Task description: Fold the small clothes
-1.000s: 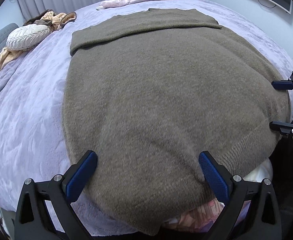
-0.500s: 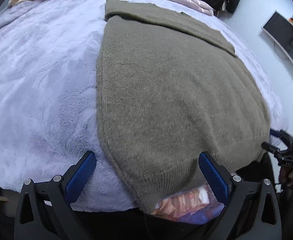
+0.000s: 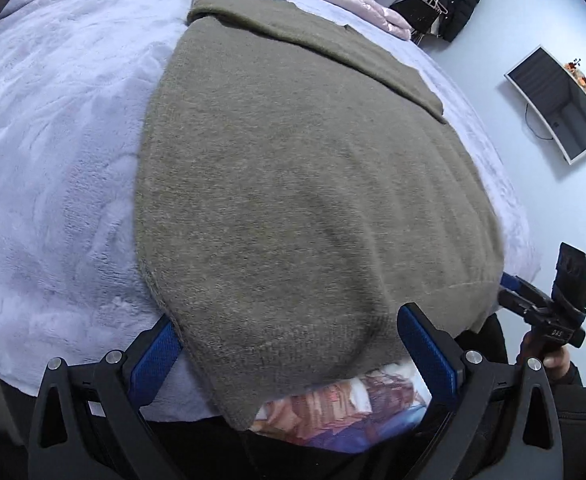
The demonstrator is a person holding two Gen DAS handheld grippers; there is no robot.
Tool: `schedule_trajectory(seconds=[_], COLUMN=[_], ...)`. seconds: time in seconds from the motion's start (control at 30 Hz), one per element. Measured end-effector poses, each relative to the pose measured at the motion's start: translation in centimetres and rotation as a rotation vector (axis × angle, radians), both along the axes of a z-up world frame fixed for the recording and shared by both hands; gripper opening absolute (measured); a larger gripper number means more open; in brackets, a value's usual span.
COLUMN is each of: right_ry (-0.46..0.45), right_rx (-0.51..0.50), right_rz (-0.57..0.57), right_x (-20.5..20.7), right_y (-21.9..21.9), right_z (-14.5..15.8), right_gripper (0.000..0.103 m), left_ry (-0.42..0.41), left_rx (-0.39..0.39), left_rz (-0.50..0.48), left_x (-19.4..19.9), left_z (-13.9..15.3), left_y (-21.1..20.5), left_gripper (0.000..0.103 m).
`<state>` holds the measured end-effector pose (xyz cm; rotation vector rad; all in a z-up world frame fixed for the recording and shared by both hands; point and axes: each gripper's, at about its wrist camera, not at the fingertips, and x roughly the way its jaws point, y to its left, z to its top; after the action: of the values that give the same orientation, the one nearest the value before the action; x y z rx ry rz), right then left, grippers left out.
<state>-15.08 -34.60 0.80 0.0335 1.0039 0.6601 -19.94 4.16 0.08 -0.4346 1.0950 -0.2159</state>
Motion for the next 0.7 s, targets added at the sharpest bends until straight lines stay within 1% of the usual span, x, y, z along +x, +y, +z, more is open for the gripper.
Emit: schedule_trajectory(seconds=[0.1,0.13,0.17,0.2,0.23,0.27,0.3,0.33,0.4,0.43,0.47,0.5,0.6,0.63,0.67,0.7], right_ry=[0.006,0.014,0.024,0.033,0.039,0.041,0.041,0.037,0.031,0.028,0.029,0.032,0.028,0.016,0.007,0.01], right_rx=[0.029,0.048,0.065,0.078,0.087,0.087,0.08,0.068,0.059,0.061,0.065,0.068,0.06,0.038,0.018,0.008], right_rz=[0.023,0.022,0.017,0.011,0.007,0.006,0.009,0.012,0.011,0.009,0.004,-0.002,-0.011,-0.004,-0.002,-0.006], right_x=[-0.2,-0.1,0.0,0.2,0.2,0.2,0.3,0.2,0.3,0.2,0.2,0.2,0.1,0.0,-0.1,0.0], right_y=[0.0,0.0,-0.1,-0.1,-0.1,-0.1,0.1,0.1,0.5,0.6,0.6,0.6,1.0,1.2,1.4,1.4], right_z=[0.0,-0.1,-0.2,-0.4,-0.5,-0.6,-0.7,-0.8,-0.9,-1.0,-1.0,-1.0,-1.0,-0.9,-0.8,-0.6], right_gripper=[0.083,0.08,0.077,0.076,0.075,0.075,0.075,0.075,0.075,0.076,0.076,0.076,0.077,0.071,0.053,0.043], left_ry=[-0.005,-0.011,-0.017,-0.018,-0.017,-0.018,-0.02,-0.021,-0.012,-0.009,-0.008,-0.01,-0.013,-0.015,-0.014,-0.014], left_rx=[0.027,0.03,0.042,0.057,0.069,0.066,0.051,0.028,-0.009,-0.008,-0.013,-0.012,0.075,0.097,0.105,0.097], left_rz=[0.013,0.024,0.042,0.055,0.069,0.085,0.099,0.111,0.12,0.124,0.116,0.105,0.091,0.094,0.102,0.109], left_x=[-0.1,0.0,0.0,0.0,-0.1,-0.3,-0.5,-0.6,-0.6,-0.6,-0.5,-0.5,0.0,-0.1,-0.1,-0.2], left_z=[-0.2,-0.1,0.1,0.1,0.1,0.0,-0.1,-0.2,-0.5,-0.6,-0.7,-0.7,-0.3,-0.2,0.0,0.1], left_y=[-0.5,-0.6,-0.6,-0.5,-0.3,0.2,0.6,1.1,1.6,1.8,1.7,1.5,0.1,-0.1,0.1,0.3], left_gripper=[0.1,0.093,0.082,0.077,0.066,0.058,0.055,0.054,0.054,0.058,0.067,0.069,0.068,0.057,0.045,0.037])
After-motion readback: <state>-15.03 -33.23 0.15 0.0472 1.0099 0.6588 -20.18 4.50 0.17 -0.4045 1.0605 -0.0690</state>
